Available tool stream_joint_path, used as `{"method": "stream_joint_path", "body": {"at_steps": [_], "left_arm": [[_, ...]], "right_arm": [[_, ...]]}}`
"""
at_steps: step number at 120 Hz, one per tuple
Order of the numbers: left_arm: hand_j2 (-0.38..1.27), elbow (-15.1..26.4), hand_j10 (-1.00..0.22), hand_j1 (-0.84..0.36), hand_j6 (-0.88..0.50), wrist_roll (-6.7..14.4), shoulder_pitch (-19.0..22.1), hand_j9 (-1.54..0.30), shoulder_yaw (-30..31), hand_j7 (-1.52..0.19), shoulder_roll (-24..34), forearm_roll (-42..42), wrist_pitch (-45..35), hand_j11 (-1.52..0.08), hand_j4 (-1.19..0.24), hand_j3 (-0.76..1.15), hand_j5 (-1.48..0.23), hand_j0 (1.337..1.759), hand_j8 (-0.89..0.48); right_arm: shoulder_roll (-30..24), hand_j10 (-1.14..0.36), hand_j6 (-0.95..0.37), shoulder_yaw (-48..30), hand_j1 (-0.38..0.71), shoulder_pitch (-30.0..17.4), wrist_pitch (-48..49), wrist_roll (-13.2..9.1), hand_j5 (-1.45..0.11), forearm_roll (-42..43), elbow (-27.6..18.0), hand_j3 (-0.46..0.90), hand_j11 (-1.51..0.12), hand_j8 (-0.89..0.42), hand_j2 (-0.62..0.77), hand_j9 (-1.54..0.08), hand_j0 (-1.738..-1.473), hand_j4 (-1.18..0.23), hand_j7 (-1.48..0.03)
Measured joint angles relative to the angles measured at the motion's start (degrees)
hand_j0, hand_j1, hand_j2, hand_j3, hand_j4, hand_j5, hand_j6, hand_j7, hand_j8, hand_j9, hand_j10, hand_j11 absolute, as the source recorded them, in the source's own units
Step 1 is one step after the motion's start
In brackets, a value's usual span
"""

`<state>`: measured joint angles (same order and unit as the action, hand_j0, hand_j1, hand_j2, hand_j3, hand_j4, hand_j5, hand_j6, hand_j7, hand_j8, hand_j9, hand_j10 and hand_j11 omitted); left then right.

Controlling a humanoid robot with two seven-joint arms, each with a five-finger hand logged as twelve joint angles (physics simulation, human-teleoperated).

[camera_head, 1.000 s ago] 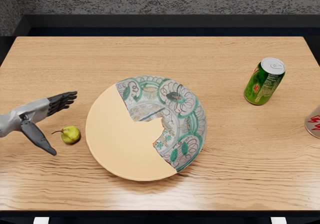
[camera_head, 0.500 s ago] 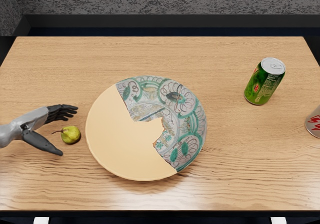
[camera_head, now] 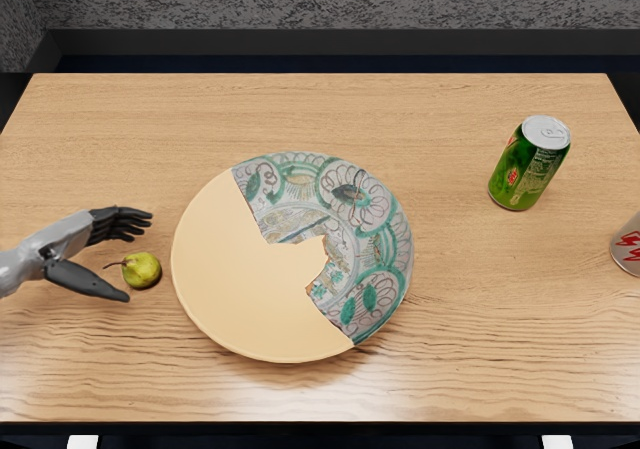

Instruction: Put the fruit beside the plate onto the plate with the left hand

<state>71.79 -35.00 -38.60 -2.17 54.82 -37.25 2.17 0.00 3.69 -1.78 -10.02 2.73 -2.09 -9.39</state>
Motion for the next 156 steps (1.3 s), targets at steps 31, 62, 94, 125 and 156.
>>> {"method": "stream_joint_path", "body": {"at_steps": [31,62,94,125,156], "left_arm": [[0.06,0.74,-0.29,0.01,-0.29,0.0,0.5,-0.37,0.0,-0.37,0.29,0.22,0.17,-0.37,-0.29,0.0,-0.37,1.658,-0.29],[0.07,2.09,-0.33,-0.04,-0.33,0.0,0.74,-0.43,-0.07,-0.43,0.12,0.08,0.18,-0.43,-0.33,0.0,-0.43,1.658,-0.33],[0.08,2.45,-0.36,-0.07,-0.36,0.0,0.78,-0.46,-0.48,-0.46,-0.02,0.01,0.17,-0.46,-0.36,0.0,-0.46,1.658,-0.36],[0.08,2.28,-0.37,-0.09,-0.37,0.0,1.17,-0.48,-0.52,-0.48,-0.41,-0.04,-3.37,-0.48,-0.37,0.0,-0.48,1.658,-0.37],[0.08,2.45,-0.37,-0.09,-0.37,0.0,1.48,-0.48,-0.54,-0.48,-0.68,-0.04,-6.17,-0.48,-0.37,0.0,-0.48,1.658,-0.37]], "right_arm": [[0.0,-0.02,-0.02,0.0,-0.32,0.02,0.0,0.0,-0.03,0.0,0.0,0.0,-0.03,-0.02,0.0,-0.03,-1.658,-0.02,-0.03],[0.0,-0.02,-0.02,0.0,-0.32,0.01,0.0,0.0,-0.03,0.0,-0.01,0.0,-0.03,-0.02,0.0,-0.03,-1.658,-0.02,-0.03],[0.0,-0.02,-0.02,0.0,-0.32,0.01,0.0,0.0,-0.03,0.0,0.0,0.0,-0.03,-0.02,0.0,-0.03,-1.658,-0.02,-0.03],[0.0,-0.02,-0.02,0.0,-0.32,0.01,0.0,0.0,-0.03,0.0,-0.01,0.0,-0.03,-0.02,0.0,-0.03,-1.658,-0.02,-0.03],[0.0,-0.02,-0.02,0.0,-0.32,0.02,0.0,0.0,-0.03,0.02,-0.01,0.0,-0.03,-0.02,0.0,-0.03,-1.658,-0.02,-0.03]]}}
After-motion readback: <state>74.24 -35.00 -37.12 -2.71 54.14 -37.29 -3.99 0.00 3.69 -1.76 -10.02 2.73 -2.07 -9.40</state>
